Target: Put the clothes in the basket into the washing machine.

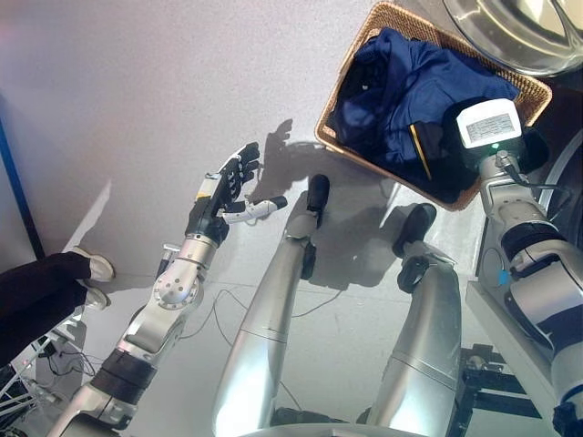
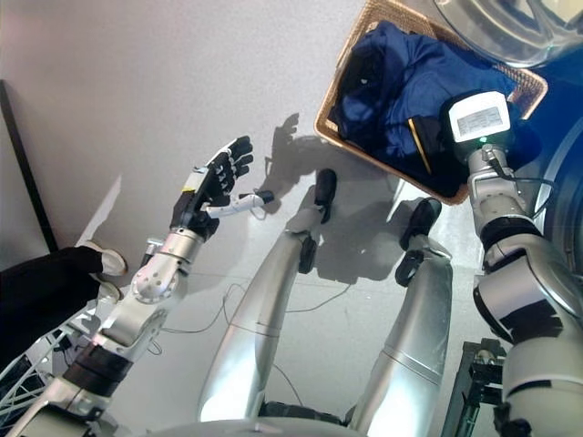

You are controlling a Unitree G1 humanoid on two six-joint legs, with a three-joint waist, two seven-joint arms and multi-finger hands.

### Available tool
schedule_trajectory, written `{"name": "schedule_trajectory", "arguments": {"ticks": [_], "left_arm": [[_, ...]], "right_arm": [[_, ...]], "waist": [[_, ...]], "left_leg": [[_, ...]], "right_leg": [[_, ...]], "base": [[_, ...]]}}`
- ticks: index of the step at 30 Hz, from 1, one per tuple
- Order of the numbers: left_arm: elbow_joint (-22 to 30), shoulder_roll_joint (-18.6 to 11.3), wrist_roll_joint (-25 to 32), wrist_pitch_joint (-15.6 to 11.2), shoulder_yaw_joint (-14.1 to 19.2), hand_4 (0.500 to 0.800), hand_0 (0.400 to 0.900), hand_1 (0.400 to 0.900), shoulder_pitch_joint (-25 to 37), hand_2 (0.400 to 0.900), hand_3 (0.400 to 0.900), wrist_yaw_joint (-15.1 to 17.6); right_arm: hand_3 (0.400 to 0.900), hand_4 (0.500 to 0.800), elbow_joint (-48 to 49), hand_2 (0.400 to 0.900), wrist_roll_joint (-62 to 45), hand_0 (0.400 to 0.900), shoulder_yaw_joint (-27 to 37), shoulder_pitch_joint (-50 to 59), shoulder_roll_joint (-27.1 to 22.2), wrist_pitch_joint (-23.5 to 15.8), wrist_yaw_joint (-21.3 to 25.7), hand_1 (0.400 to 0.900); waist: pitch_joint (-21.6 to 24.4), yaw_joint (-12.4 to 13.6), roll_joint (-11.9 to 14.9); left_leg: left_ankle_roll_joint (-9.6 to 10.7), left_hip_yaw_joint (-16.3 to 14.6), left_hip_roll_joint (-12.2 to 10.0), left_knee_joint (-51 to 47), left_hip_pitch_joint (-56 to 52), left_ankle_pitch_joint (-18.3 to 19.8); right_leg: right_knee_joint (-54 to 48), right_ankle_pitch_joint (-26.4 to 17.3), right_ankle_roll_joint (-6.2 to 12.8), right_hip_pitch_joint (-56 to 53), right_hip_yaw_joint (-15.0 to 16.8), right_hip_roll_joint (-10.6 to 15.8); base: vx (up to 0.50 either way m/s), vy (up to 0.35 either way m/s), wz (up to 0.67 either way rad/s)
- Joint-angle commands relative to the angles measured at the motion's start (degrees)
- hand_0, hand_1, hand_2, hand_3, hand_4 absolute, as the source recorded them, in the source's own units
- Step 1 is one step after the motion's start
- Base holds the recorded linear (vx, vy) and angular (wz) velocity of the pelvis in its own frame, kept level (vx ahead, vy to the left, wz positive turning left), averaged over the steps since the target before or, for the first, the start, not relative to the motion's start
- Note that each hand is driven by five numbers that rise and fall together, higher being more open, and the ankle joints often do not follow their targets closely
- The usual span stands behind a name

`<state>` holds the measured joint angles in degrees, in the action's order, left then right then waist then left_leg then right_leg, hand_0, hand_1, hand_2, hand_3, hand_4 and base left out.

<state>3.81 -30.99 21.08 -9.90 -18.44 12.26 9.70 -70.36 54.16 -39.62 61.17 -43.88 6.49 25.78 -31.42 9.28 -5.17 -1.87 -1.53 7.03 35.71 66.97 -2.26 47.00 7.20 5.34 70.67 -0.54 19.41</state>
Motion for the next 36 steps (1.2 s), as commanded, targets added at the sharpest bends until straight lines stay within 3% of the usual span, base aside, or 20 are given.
{"name": "schedule_trajectory", "arguments": {"ticks": [1,8,13,16,23,27,28,36], "left_arm": [[5.2,1.4,-2.1,-4.4,2.4,0.8,0.9,0.9,-2.5,0.9,0.9,1.2],[4.9,2.0,-3.5,-4.2,3.5,0.8,0.9,0.9,-1.8,0.9,0.9,2.9],[4.1,3.8,-4.9,-3.7,4.9,0.8,0.9,0.9,-0.9,0.9,0.9,5.9],[3.4,3.9,-5.5,-3.6,5.7,0.8,0.9,0.9,-1.1,0.9,0.9,7.3],[2.5,3.6,-5.4,-3.7,6.8,0.8,0.9,0.9,-2.9,0.9,0.9,8.7],[2.4,4.4,-4.7,-3.4,6.8,0.8,0.9,0.9,-3.2,0.9,0.9,9.1],[2.3,4.4,-4.7,-3.1,6.5,0.8,0.9,0.9,-3.5,0.9,0.9,9.2],[1.9,5.6,-3.2,-2.7,5.3,0.8,0.9,0.9,-3.3,0.9,0.9,8.6]], "right_arm": [[0.4,0.5,-5.5,0.4,-3.6,0.4,0.5,-7.8,-4.3,2.0,-3.4,0.4],[0.4,0.5,-1.0,0.4,-16.7,0.4,7.8,-8.2,-3.5,-1.0,1.0,0.4],[0.4,0.5,10.6,0.4,-43.1,0.4,22.9,-9.5,-0.6,-9.3,5.8,0.4],[0.4,0.5,16.6,0.4,-55.8,0.4,29.8,-12.2,2.2,-13.0,5.9,0.4],[0.4,0.5,30.4,0.4,-75.0,0.4,39.1,-20.2,11.2,-22.0,2.3,0.4],[0.4,0.5,37.8,0.4,-95.5,0.4,45.3,-23.0,19.1,-30.5,-2.7,0.4],[0.4,0.5,39.6,0.4,-101.3,0.4,46.7,-23.3,21.6,-33.2,-3.8,0.4],[0.4,0.5,47.6,0.4,-116.8,0.4,48.6,-23.7,27.4,-38.8,-8.6,0.4]], "waist": [[3.4,-1.5,-4.2],[3.1,-2.3,-3.1],[2.6,-4.6,-1.6],[2.0,-5.8,-0.6],[1.7,-8.4,1.0],[1.7,-9.6,1.3],[1.6,-10.1,1.5],[1.6,-11.4,2.4]], "left_leg": [[1.5,2.4,-1.3,7.1,1.2,13.0],[1.5,2.2,-2.0,5.2,0.4,12.3],[1.4,2.2,-2.8,3.0,-0.9,11.8],[1.5,2.0,-3.5,1.8,-1.9,11.7],[2.0,1.0,-4.7,-1.9,-4.4,10.6],[2.3,0.5,-5.3,-3.2,-6.0,10.4],[2.1,-0.1,-5.0,-3.4,-5.6,8.9],[2.6,-1.7,-6.2,-5.7,-10.8,9.1]], "right_leg": [[-5.2,-3.4,2.76,0.7,0.7,0.1],[-8.3,-5.0,2.9,-0.8,0.2,-0.4],[-11.9,-6.5,3.08,-2.5,0.0,-1.5],[-14.4,-7.3,3.19,-3.5,-0.1,-2.0],[-21.4,-10.3,3.84,-6.6,-0.2,-2.6],[-23.8,-11.3,4.01,-8.1,-0.1,-3.0],[-24.8,-13.1,3.56,-8.0,-0.2,-2.7],[-30.1,-15.1,3.73,-13.5,0.1,-3.8]], "base": [[0.0,0.0,0.0],[0.0,0.009,-0.08],[0.01,0.004,-0.13],[0.0,0.013,-0.18],[0.01,0.016,-0.19],[-0.01,0.022,-0.15],[-0.08,0.03,-0.09],[0.01,0.01,-0.18]]}}
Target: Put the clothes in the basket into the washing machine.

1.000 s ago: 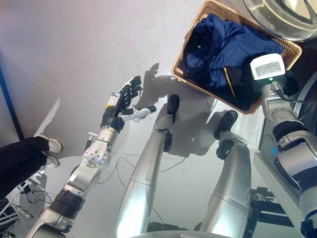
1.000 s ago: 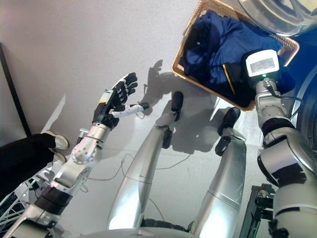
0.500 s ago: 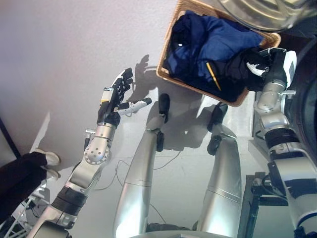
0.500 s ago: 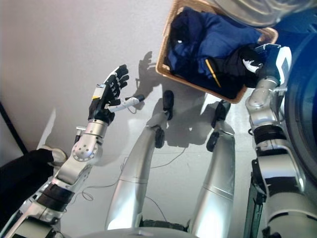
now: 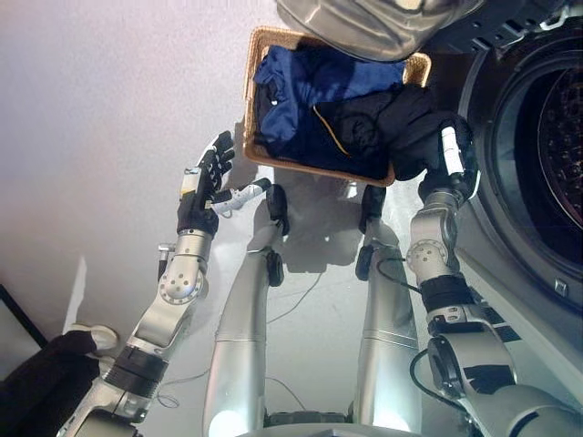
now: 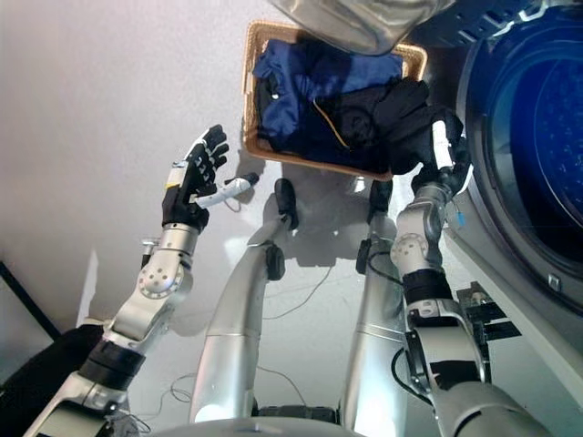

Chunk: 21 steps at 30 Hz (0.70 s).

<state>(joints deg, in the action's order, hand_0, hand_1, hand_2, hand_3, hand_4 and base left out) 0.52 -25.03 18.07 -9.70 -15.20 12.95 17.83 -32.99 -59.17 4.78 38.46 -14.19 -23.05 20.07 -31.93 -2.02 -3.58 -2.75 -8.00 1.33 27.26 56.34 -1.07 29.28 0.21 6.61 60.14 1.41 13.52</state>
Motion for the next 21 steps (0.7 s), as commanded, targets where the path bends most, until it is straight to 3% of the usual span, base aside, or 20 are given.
{"name": "schedule_trajectory", "arguments": {"ticks": [1,8,21], "left_arm": [[4.9,-0.1,0.0,-2.8,1.6,0.8,0.9,0.9,-3.8,0.9,0.9,0.4],[2.0,0.5,0.3,-2.1,0.4,0.8,0.9,0.9,-2.6,0.9,0.9,0.1],[-0.4,0.4,1.7,-1.3,0.4,0.8,0.9,0.9,-2.8,0.9,0.9,-1.9]], "right_arm": [[0.4,0.5,11.2,0.4,-4.8,0.4,4.6,-0.8,-1.9,-10.4,-3.2,0.4],[0.4,0.5,13.7,0.4,-9.9,0.4,9.2,3.7,-2.5,-16.6,-0.6,0.4],[0.4,0.5,12.1,0.4,-11.2,0.4,16.5,-1.0,-6.4,-19.7,4.0,0.4]], "waist": [[2.1,-0.3,0.8],[3.9,-1.2,1.1],[6.3,-4.2,2.2]], "left_leg": [[3.5,4.7,-0.6,2.5,-0.8,7.8],[4.4,3.4,-1.7,-0.5,-7.8,8.1],[4.5,1.3,-2.6,-0.4,-16.7,11.3]], "right_leg": [[-13.1,-8.3,2.46,-3.7,-2.0,2.0],[-17.6,-9.1,2.56,-10.3,-2.0,0.8],[-19.9,-9.1,2.76,-18.9,-0.4,-0.4]], "base": [[0.03,-0.033,-0.09],[0.07,0.003,-0.22],[0.06,0.011,-0.15]]}}
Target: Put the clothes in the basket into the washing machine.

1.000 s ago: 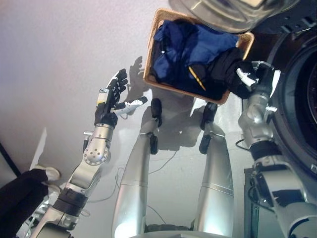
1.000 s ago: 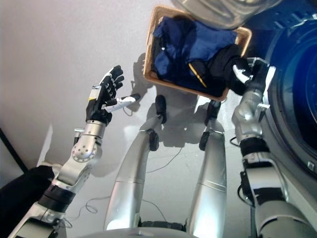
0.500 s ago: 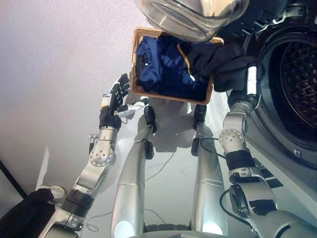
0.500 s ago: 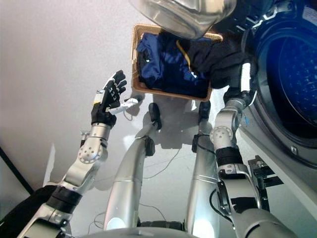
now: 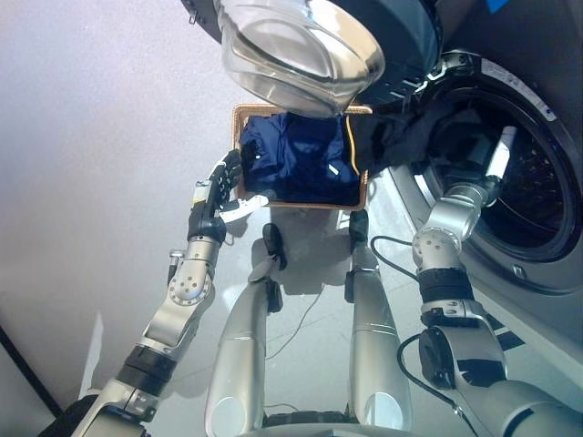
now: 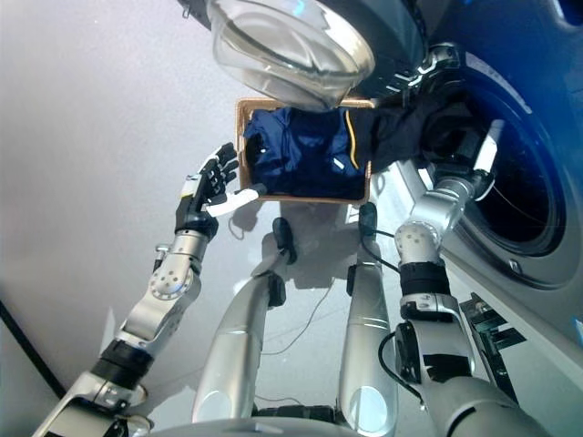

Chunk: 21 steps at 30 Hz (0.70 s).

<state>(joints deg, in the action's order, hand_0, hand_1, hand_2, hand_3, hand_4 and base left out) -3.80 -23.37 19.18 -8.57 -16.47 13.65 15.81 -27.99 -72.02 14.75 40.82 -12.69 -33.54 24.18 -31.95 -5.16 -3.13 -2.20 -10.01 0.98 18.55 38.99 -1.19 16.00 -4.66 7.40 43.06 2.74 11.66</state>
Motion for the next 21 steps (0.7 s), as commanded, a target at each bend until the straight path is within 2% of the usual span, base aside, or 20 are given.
{"name": "schedule_trajectory", "arguments": {"ticks": [1,4,8,14,17,18,19,21], "left_arm": [[3.8,-1.3,0.5,-2.3,1.7,0.8,0.9,0.9,-3.7,0.9,0.9,0.0],[3.7,-1.5,0.3,-2.0,2.1,0.8,0.9,0.9,-4.4,0.9,0.9,-0.5],[3.5,-2.4,0.2,-2.7,2.6,0.8,0.9,0.9,-5.2,0.9,0.9,-1.2],[4.1,-2.9,1.4,-3.3,2.0,0.8,0.9,0.9,-5.9,0.9,0.9,-2.0],[4.3,-3.1,1.6,-3.3,1.5,0.8,0.9,0.9,-6.3,0.9,0.9,-2.3],[4.2,-3.3,1.6,-3.4,1.4,0.8,0.9,0.9,-6.3,0.9,0.9,-2.3],[4.2,-3.4,1.7,-3.3,1.2,0.8,0.9,0.9,-6.2,0.9,0.9,-2.3],[4.1,-3.6,1.4,-3.3,1.1,0.8,0.9,0.9,-6.0,0.9,0.9,-2.1]], "right_arm": [[0.4,0.5,7.2,0.4,1.8,0.4,6.9,-3.9,-8.0,-9.0,0.2,0.4],[0.4,0.5,6.5,0.4,2.0,0.4,7.7,-4.9,-8.4,-8.3,0.2,0.4],[0.4,0.5,1.2,0.4,1.5,0.4,8.9,-3.7,-12.0,-7.4,0.8,0.4],[0.4,0.5,-8.8,0.4,1.2,0.4,5.8,6.3,-19.7,-3.6,2.0,0.4],[0.4,0.5,-13.0,0.4,1.2,0.4,4.9,10.4,-21.2,-2.3,2.5,0.4],[0.565,0.599,-14.8,0.565,1.5,0.565,4.7,11.5,-22.1,-2.1,2.9,0.565],[0.9,0.8,-16.0,0.9,1.5,0.9,4.4,12.0,-22.4,-1.9,3.1,0.9],[0.9,0.8,-18.3,0.9,2.2,0.9,3.6,12.7,-22.7,-0.8,3.3,0.9]], "waist": [[6.4,-1.2,1.9],[6.5,-1.4,2.0],[6.6,-1.3,2.1],[7.2,0.5,1.0],[7.9,1.7,-0.2],[8.0,1.8,-0.1],[8.2,2.0,-0.3],[8.6,2.2,-0.6]], "left_leg": [[4.0,3.2,-2.3,8.6,0.4,11.7],[3.8,2.5,-2.6,9.2,-0.3,12.4],[3.4,1.3,-2.7,9.6,-1.2,13.3],[3.3,0.7,-2.1,8.7,-0.9,12.3],[3.5,1.3,-2.1,8.0,-0.8,12.1],[3.5,1.5,-1.7,7.8,-0.4,11.2],[3.6,1.6,-1.7,7.7,-0.4,11.2],[3.6,2.0,-1.4,7.1,-0.2,10.7]], "right_leg": [[-6.7,-4.2,1.97,-2.0,-1.5,1.4],[-6.7,-4.1,2.09,-2.4,-1.0,0.9],[-7.0,-4.3,2.38,-2.6,0.3,0.7],[-8.2,-5.2,2.3,-2.3,0.5,1.3],[-8.4,-4.8,2.1,-2.5,-0.1,1.4],[-8.5,-5.3,1.95,-2.3,-0.1,1.8],[-8.4,-5.2,1.95,-2.4,-0.3,1.7],[-8.5,-5.3,1.95,-2.4,-0.7,2.0]], "base": [[0.03,0.035,-0.19],[0.03,0.057,-0.25],[0.01,0.035,-0.17],[0.0,-0.005,0.01],[0.02,-0.028,0.16],[-0.03,-0.038,0.23],[0.0,-0.028,0.21],[0.0,-0.014,0.18]]}}
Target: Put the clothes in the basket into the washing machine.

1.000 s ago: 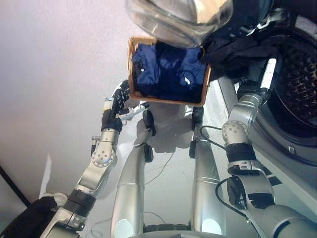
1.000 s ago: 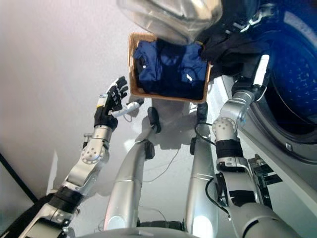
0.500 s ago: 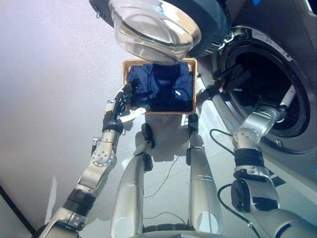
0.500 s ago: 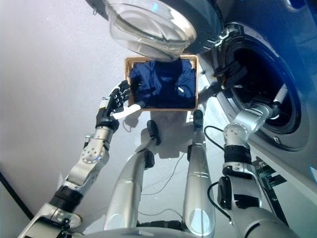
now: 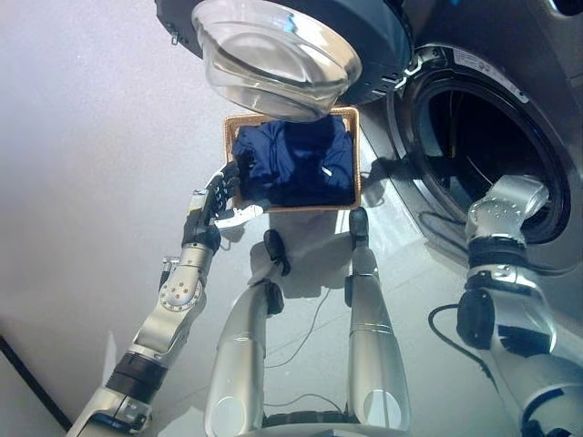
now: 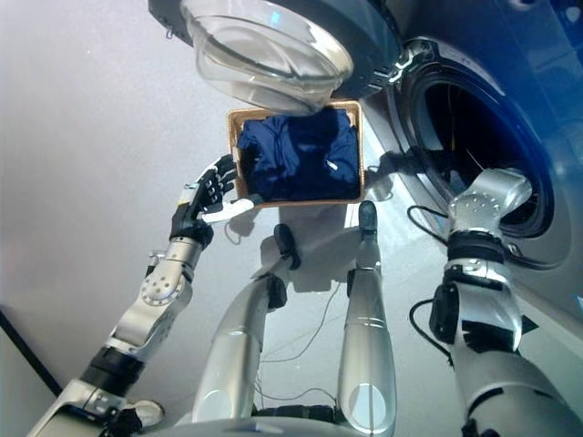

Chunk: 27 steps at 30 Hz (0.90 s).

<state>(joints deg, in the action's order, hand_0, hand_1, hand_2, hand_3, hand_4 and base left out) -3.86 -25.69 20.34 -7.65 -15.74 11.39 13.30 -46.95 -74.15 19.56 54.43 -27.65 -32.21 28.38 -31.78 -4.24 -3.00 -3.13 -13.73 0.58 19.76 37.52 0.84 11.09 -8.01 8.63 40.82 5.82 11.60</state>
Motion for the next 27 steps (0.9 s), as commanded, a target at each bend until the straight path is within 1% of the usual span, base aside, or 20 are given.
{"name": "schedule_trajectory", "arguments": {"ticks": [1,5,7,8,9,11,12,13,14,15,17,19,20,21,23,26,27], "left_arm": [[3.8,-1.2,0.2,-4.1,0.3,0.8,0.9,0.9,-3.6,0.9,0.9,0.4],[3.6,-0.9,-0.2,-4.0,0.4,0.8,0.9,0.9,-3.9,0.9,0.9,0.6],[3.6,-0.6,-0.5,-4.2,0.3,0.8,0.9,0.9,-4.1,0.9,0.9,0.5],[3.3,-0.5,-0.7,-4.4,0.4,0.8,0.9,0.9,-4.3,0.9,0.9,0.6],[3.1,-0.4,-1.0,-4.5,0.5,0.8,0.9,0.9,-4.3,0.9,0.9,0.7],[3.1,-0.3,-1.9,-4.9,0.5,0.8,0.9,0.9,-4.5,0.9,0.9,1.2],[3.0,-0.3,-2.5,-5.1,0.6,0.8,0.9,0.9,-4.7,0.9,0.9,1.7],[2.9,-0.3,-3.2,-5.2,0.8,0.8,0.9,0.9,-4.8,0.9,0.9,2.2],[2.4,-0.2,-3.6,-5.2,0.8,0.8,0.9,0.9,-4.7,0.9,0.9,2.3],[1.7,0.0,-4.1,-5.4,0.8,0.8,0.9,0.9,-5.0,0.9,0.9,2.5],[0.0,0.4,-4.5,-5.2,0.8,0.8,0.9,0.9,-5.3,0.9,0.9,2.5],[-1.8,0.9,-6.3,-4.8,0.9,0.8,0.9,0.9,-5.4,0.9,0.9,2.7],[-2.9,1.3,-6.3,-4.6,1.0,0.8,0.9,0.9,-5.7,0.9,0.9,2.4],[-3.2,1.4,-6.8,-4.5,1.2,0.8,0.9,0.9,-6.0,0.9,0.9,2.3],[-5.5,2.0,-7.5,-4.3,1.4,0.8,0.9,0.9,-6.2,0.9,0.9,2.6],[-9.2,2.7,-9.1,-3.8,1.4,0.8,0.9,0.9,-6.0,0.9,0.9,2.9],[-10.8,3.3,-9.4,-3.7,1.5,0.8,0.9,0.9,-6.0,0.9,0.9,3.0]], "right_arm": [[0.9,0.8,0.1,0.9,4.3,0.9,-1.3,-0.9,-7.6,-1.7,-1.0,0.9],[0.9,0.8,-0.5,0.9,8.0,0.9,-2.8,-2.5,-6.1,0.8,-0.6,0.9],[0.9,0.8,0.0,0.9,15.2,0.9,-5.2,-5.2,-5.3,3.6,0.9,0.9],[0.9,0.8,0.3,0.9,21.0,0.9,-6.6,-6.9,-5.2,5.8,3.0,0.9],[0.9,0.8,1.4,0.9,24.8,0.9,-7.4,-8.5,-4.1,6.0,5.3,0.9],[0.9,0.8,2.5,0.9,36.1,0.9,-8.9,-12.2,-2.6,9.6,9.9,0.9],[0.9,0.8,3.5,0.9,40.8,0.9,-9.6,-13.8,-1.6,10.9,12.0,0.9],[0.9,0.8,5.6,0.9,42.9,0.9,-9.8,-15.2,0.0,11.0,13.1,0.9],[0.9,0.8,6.2,0.9,46.2,0.9,-10.1,-16.7,0.5,13.0,13.9,0.9],[0.9,0.8,7.5,0.9,49.8,0.9,-11.1,-18.6,1.6,14.0,14.3,0.9],[0.9,0.8,9.6,0.9,53.7,0.9,-12.0,-22.2,3.9,15.9,14.3,0.9],[0.9,0.8,12.4,0.9,56.4,0.9,-13.4,-26.6,6.7,17.1,12.8,0.9],[0.9,0.8,13.1,0.9,58.3,0.9,-14.1,-28.5,7.5,17.7,12.1,0.9],[0.9,0.8,13.6,0.9,58.6,0.9,-14.0,-29.9,8.4,17.7,11.7,0.9],[0.9,0.8,13.0,0.9,60.2,0.9,-14.9,-32.3,9.2,18.7,10.5,0.9],[0.9,0.8,11.6,0.9,60.9,0.9,-16.6,-34.6,10.2,19.1,8.6,0.9],[0.9,0.8,10.6,0.9,62.8,0.9,-18.2,-35.8,9.8,20.5,7.1,0.9]], "waist": [[8.6,1.3,-0.7],[8.9,1.6,-0.7],[8.6,1.6,-0.6],[8.5,1.5,-0.4],[8.4,1.3,-0.3],[8.4,1.1,-0.3],[8.4,1.1,-0.3],[8.4,1.0,-0.2],[8.4,0.9,-0.1],[8.5,0.8,0.1],[8.7,0.5,0.4],[9.1,0.2,1.1],[9.2,0.3,1.2],[9.3,0.1,1.5],[9.7,0.0,1.9],[10.2,-0.4,2.7],[10.3,-0.3,3.0]], "left_leg": [[4.6,5.8,-0.8,5.7,1.3,8.5],[4.5,6.3,-0.6,5.2,1.3,8.1],[4.5,6.5,-0.7,5.5,1.0,8.2],[4.5,6.4,-0.7,5.6,0.9,8.1],[4.5,6.5,-0.7,5.6,0.7,8.0],[4.4,6.6,-0.6,5.7,0.3,8.0],[4.3,6.7,-0.5,5.6,-0.1,8.0],[4.2,6.8,-0.5,5.6,-0.3,8.0],[4.2,6.8,-0.5,5.6,-0.6,8.0],[4.2,6.9,-0.5,5.3,-1.2,7.9],[4.1,7.1,-0.4,4.8,-2.3,7.8],[4.0,7.4,-0.4,4.2,-3.9,7.7],[4.0,7.5,-0.7,4.2,-4.6,8.1],[3.9,7.7,-0.4,3.8,-5.1,7.7],[3.9,8.0,-0.7,3.5,-6.7,8.0],[3.8,8.1,-0.4,1.9,-8.6,7.1],[4.0,8.3,-0.6,1.1,-9.8,6.8]], "right_leg": [[-3.7,-2.1,0.75,-0.1,-3.9,2.3],[-4.0,-2.2,0.72,-0.7,-4.4,2.5],[-4.0,-2.2,0.61,-1.3,-4.7,2.4],[-4.0,-2.2,0.55,-1.5,-4.7,2.5],[-4.0,-2.2,0.48,-1.8,-4.8,2.4],[-4.0,-2.2,0.42,-2.4,-4.9,2.4],[-3.9,-2.1,0.42,-2.9,-4.9,2.5],[-3.9,-2.1,0.43,-3.3,-4.9,2.5],[-3.9,-2.0,0.44,-3.6,-5.0,2.5],[-3.9,-2.0,0.45,-4.1,-5.1,2.5],[-4.0,-1.9,0.43,-5.3,-5.3,2.6],[-4.1,-1.7,0.45,-6.9,-5.5,2.5],[-4.0,-1.2,0.43,-7.7,-5.7,2.2],[-4.3,-1.5,0.42,-8.5,-5.7,2.4],[-4.4,-1.1,0.43,-10.1,-6.0,2.2],[-5.1,-1.4,0.55,-11.7,-6.3,2.3],[-5.6,-1.4,0.53,-13.0,-6.6,2.2]], "base": [[-0.03,-0.012,0.16],[-0.01,-0.006,0.1],[0.0,0.0,0.0],[0.0,0.0,0.0],[0.0,0.0,0.0],[0.0,0.003,0.04],[0.0,0.007,0.04],[0.0,0.0,0.0],[0.0,0.0,0.0],[0.0,0.0,0.0],[0.04,-0.002,0.0],[0.06,-0.008,-0.04],[0.06,-0.016,-0.02],[0.06,-0.023,0.0],[0.05,-0.026,0.02],[0.04,-0.016,0.02],[0.05,-0.03,-0.01]]}}
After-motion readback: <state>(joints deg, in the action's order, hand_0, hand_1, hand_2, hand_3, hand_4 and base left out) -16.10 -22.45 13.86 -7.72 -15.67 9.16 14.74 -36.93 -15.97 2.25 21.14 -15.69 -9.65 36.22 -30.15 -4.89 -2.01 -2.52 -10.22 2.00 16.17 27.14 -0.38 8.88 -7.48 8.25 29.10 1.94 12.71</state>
